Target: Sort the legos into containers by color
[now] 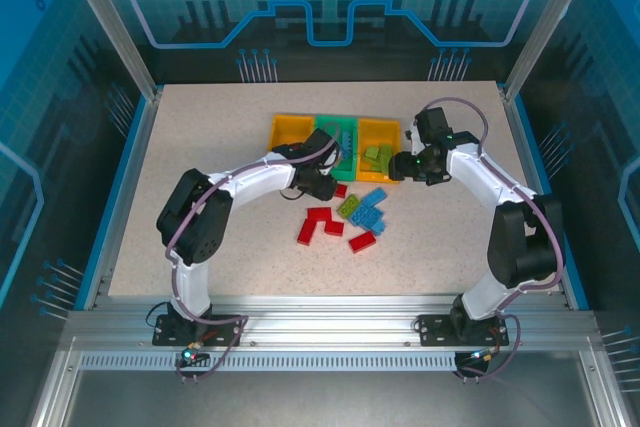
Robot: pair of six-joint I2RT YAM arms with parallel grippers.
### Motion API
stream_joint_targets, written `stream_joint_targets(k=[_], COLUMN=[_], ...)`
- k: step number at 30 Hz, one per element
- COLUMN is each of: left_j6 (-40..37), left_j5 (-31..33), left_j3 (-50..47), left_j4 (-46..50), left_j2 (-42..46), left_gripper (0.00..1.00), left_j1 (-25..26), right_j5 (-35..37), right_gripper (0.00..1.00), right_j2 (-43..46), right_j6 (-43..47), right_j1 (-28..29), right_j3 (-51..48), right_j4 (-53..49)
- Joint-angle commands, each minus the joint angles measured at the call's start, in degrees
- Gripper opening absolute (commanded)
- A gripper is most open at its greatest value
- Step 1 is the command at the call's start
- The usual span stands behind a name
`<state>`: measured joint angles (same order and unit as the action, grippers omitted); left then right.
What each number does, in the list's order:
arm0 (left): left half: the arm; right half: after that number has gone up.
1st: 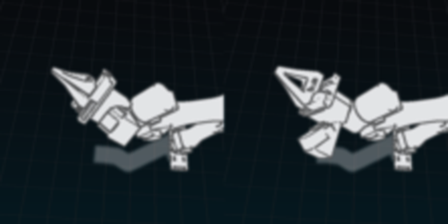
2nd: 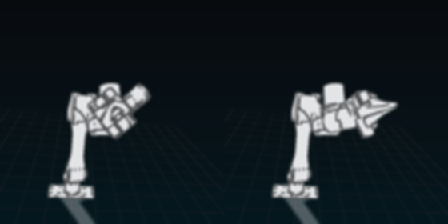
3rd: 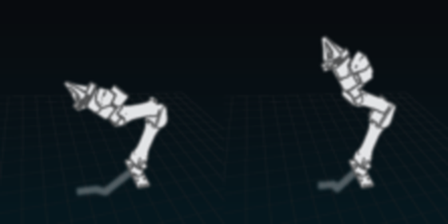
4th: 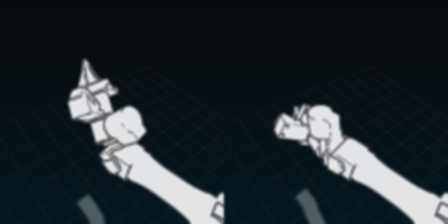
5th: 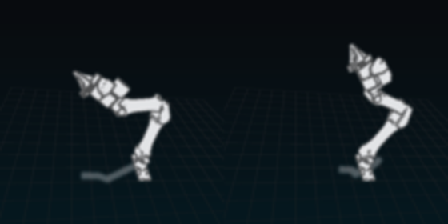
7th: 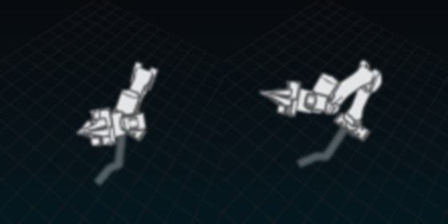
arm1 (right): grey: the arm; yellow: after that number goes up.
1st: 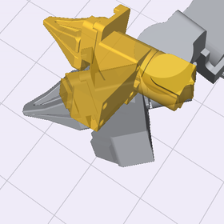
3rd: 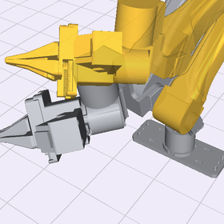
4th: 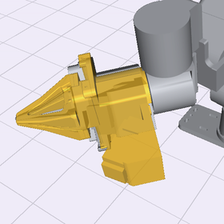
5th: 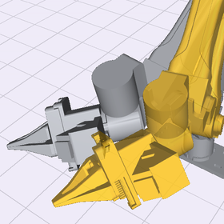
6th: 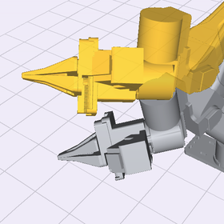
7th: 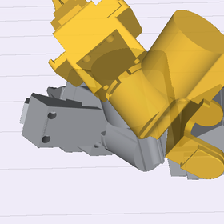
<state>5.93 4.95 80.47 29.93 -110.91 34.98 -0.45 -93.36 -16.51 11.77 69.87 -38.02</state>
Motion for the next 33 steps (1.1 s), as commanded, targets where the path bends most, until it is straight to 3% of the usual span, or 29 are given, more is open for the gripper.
stream_joint_targets(k=[1,10,21,27,33], left_j6=[1.3,3.6,9.0,11.7,14.2], left_j5=[-2.6,-6.2,-10.3,-8.6,-7.6], left_j3=[4.9,16.2,38.1,44.3,46.2], left_j4=[2.0,2.4,3.5,3.0,2.8], left_j2=[2.2,-3.8,-19.8,-24.6,-25.5], left_gripper=[0.38,0.38,0.45,0.48,0.52], left_j1=[0.6,2.5,3.6,3.5,3.4], right_j5=[0.0,-0.5,-4.2,-6.7,-6.0], right_gripper=[0.7,0.7,0.69,0.69,0.69], right_j2=[0.9,2.2,4.1,6.2,8.0], right_j6=[-0.1,-0.9,-1.1,-0.8,-4.2], right_j1=[-1.5,-2.9,-3.8,-1.6,4.2], right_j3=[0.8,-0.4,-3.6,-7.8,-13.4], right_j4=[-0.5,0.3,1.6,1.6,2.0])
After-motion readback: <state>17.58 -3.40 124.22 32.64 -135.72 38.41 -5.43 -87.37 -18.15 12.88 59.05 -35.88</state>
